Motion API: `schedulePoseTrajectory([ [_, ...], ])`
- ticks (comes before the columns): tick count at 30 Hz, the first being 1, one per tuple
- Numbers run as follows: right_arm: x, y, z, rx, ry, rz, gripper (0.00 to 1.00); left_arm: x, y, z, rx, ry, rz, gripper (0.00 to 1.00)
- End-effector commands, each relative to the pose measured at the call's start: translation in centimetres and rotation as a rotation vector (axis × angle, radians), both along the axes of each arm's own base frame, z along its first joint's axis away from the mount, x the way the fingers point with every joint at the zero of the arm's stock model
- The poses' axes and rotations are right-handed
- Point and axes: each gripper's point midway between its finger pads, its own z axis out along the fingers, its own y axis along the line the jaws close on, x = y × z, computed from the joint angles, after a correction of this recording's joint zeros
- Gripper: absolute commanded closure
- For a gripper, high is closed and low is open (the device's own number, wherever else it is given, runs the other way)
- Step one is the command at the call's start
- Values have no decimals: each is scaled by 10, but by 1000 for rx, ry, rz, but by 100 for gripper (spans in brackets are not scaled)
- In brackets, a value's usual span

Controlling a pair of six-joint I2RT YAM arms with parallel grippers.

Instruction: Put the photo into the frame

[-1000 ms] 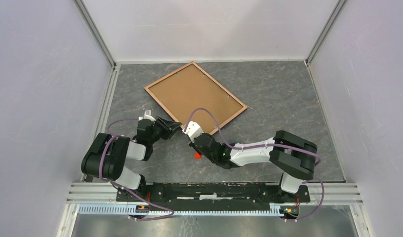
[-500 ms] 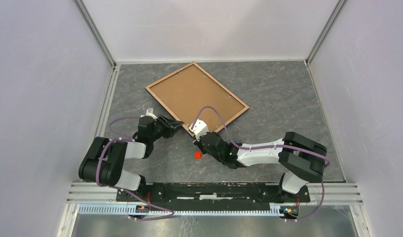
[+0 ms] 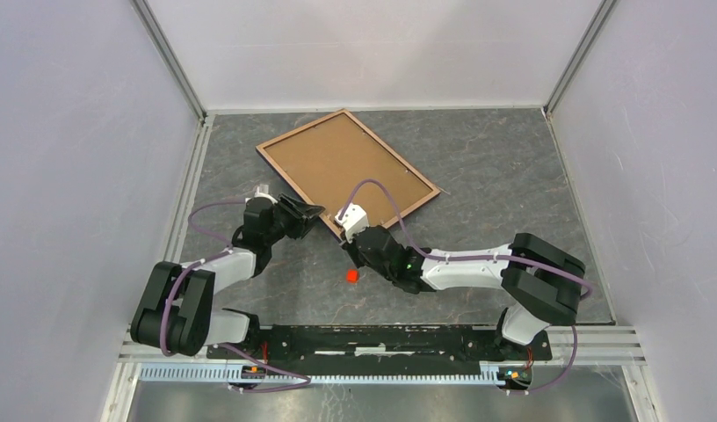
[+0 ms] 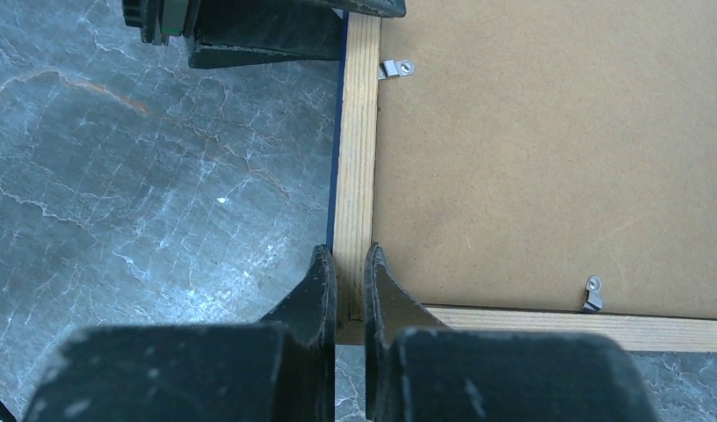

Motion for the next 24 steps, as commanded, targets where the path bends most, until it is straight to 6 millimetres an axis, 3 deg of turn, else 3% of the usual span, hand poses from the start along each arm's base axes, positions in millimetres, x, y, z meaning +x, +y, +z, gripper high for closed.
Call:
schedulePoseTrajectory([
  [1,-8,42,77,228,-48,131,100,18,-15,54,-89,-106,-26,58],
  [7,-7,39,86,250,-42,153,100,20,-14,76,-94,-131,-17,75],
  [9,-8,40,89,243,-40,174,94,21,-14,83,-86,-129,-17,83],
  [11,-8,36,93,228,-53,176,83,21,-13,88,-77,-122,-14,93],
  [13,-8,32,94,196,-78,189,67,19,-11,93,-73,-117,-5,97],
  [17,-11,10,92,68,-185,247,22,13,-8,110,-64,-118,3,98],
  [20,-17,-10,92,-36,-296,309,11,5,-2,124,-35,-129,17,98],
  [24,-16,-30,87,-188,-437,314,9,-8,3,139,-23,-148,22,98],
])
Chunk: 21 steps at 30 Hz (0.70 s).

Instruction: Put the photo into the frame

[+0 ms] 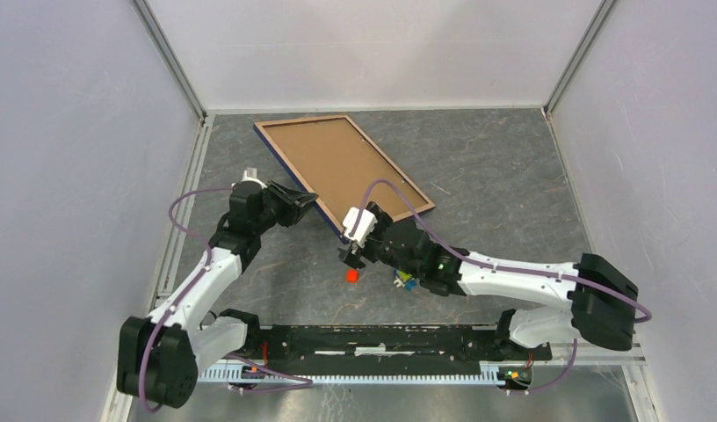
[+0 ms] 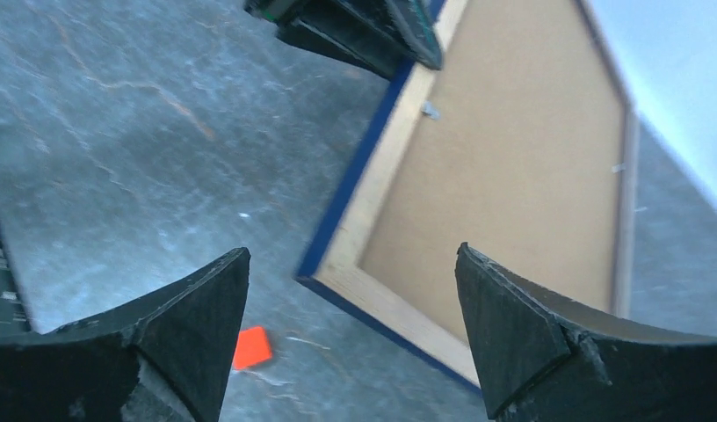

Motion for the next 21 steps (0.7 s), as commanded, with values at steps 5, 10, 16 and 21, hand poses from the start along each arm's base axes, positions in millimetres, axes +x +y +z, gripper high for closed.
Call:
schedulePoseTrajectory([
  [5,5,-32,6,-217,-388,-56,11,-15,2,77,-44,-148,-2,98],
  [10,11,-40,23,-139,-482,-133,15,-22,4,97,-41,-172,-2,98],
  [16,15,-44,28,-111,-582,-228,19,-28,4,117,-60,-199,-9,98],
  [21,17,-37,31,-82,-595,-244,22,-32,6,131,-61,-227,-1,98],
])
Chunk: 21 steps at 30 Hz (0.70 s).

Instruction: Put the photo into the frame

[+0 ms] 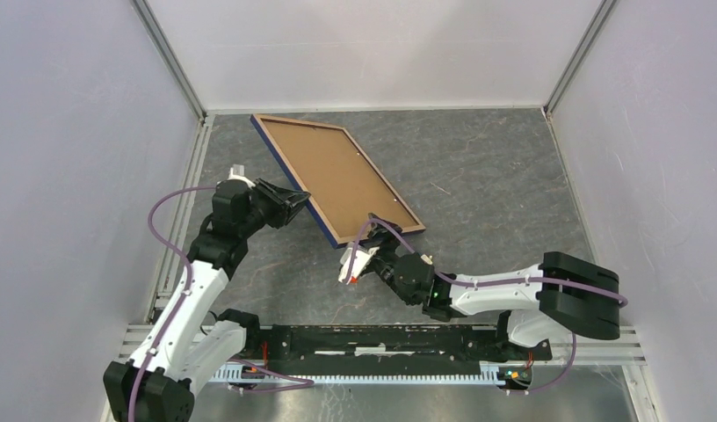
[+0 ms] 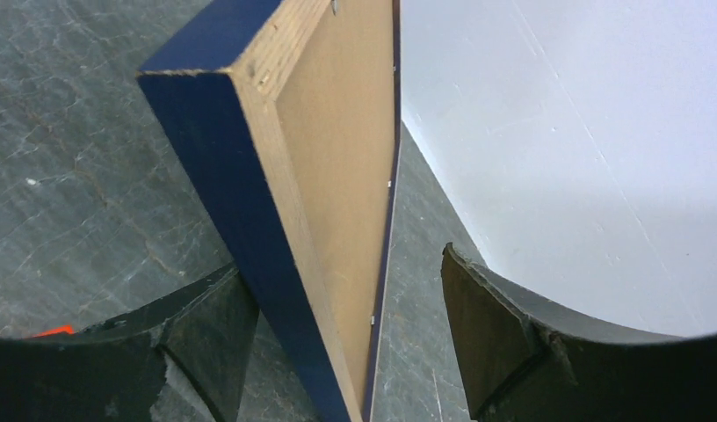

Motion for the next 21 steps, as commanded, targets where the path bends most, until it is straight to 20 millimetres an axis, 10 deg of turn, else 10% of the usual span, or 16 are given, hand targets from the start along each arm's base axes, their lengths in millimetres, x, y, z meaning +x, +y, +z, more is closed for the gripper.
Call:
schedulePoseTrajectory([
  [1,5,2,32,129,-68,-37,23,-1,-4,79,-61,-219,-17,98],
  [15,7,28,41,231,11,-5,67,-4,-1,109,-9,-266,-28,97],
  [19,8,32,37,263,79,40,100,-5,1,118,28,-293,-37,78],
  [21,12,28,35,282,100,37,100,-6,0,121,43,-302,-51,70],
])
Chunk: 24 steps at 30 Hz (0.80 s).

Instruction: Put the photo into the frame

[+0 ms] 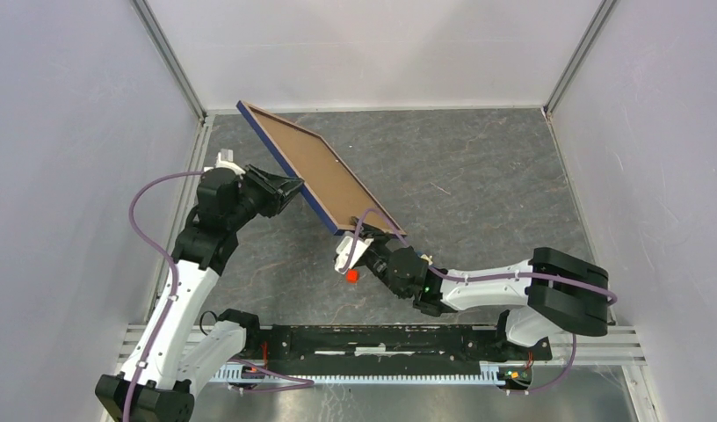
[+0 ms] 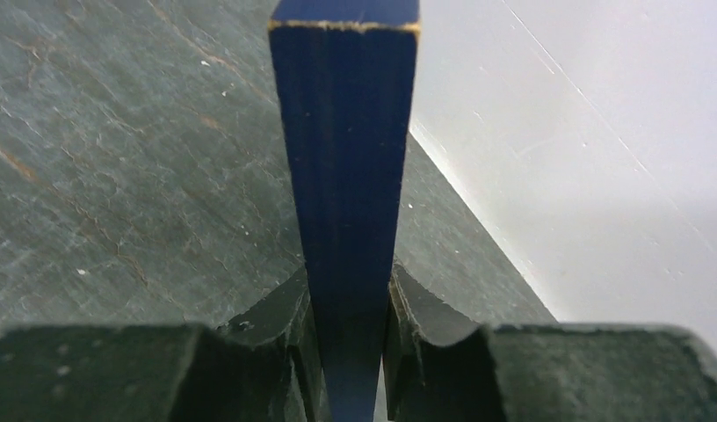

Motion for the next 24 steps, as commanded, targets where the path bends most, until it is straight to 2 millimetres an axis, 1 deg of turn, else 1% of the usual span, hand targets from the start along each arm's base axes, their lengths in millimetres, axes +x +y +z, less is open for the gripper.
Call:
schedulePoseTrajectory([
  [1,8,-2,19,147,73,11,100,-2,-6,66,19,-222,-64,66],
  [4,18,-18,19,193,94,-26,100,-3,-9,73,31,-246,-92,47],
  [5,20,-24,21,213,98,-31,100,-4,-10,75,36,-254,-101,39],
  [6,25,-31,22,235,108,-36,100,-5,-11,78,38,-262,-109,33],
  [8,36,-43,23,270,139,-49,100,-7,-11,82,45,-268,-121,28],
  [10,45,-51,23,283,171,-46,100,-8,-13,84,45,-270,-130,22],
  [15,62,-70,17,273,232,-68,100,-10,-12,87,54,-278,-138,17],
  [21,80,-118,12,355,273,-156,100,-10,-12,80,60,-262,-135,17],
  [24,89,-148,6,393,302,-225,100,-10,-13,76,58,-252,-143,17],
])
